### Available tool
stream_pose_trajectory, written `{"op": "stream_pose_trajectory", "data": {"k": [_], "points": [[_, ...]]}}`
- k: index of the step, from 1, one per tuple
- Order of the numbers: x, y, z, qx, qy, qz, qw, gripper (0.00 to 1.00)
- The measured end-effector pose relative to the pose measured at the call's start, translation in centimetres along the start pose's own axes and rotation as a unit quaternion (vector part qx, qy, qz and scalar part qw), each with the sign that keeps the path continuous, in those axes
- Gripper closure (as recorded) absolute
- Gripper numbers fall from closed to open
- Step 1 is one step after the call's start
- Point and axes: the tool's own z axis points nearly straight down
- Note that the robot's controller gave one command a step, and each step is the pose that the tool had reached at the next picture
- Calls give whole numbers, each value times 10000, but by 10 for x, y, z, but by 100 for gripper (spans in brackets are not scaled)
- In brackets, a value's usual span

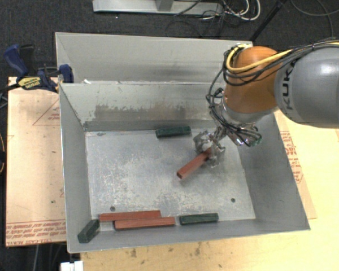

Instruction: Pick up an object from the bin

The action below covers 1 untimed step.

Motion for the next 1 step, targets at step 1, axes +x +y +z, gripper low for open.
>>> {"op": "stream_pose_trajectory", "data": {"k": [1], "points": [[-10, -4, -69, 13, -33, 256, 9997, 100]]}}
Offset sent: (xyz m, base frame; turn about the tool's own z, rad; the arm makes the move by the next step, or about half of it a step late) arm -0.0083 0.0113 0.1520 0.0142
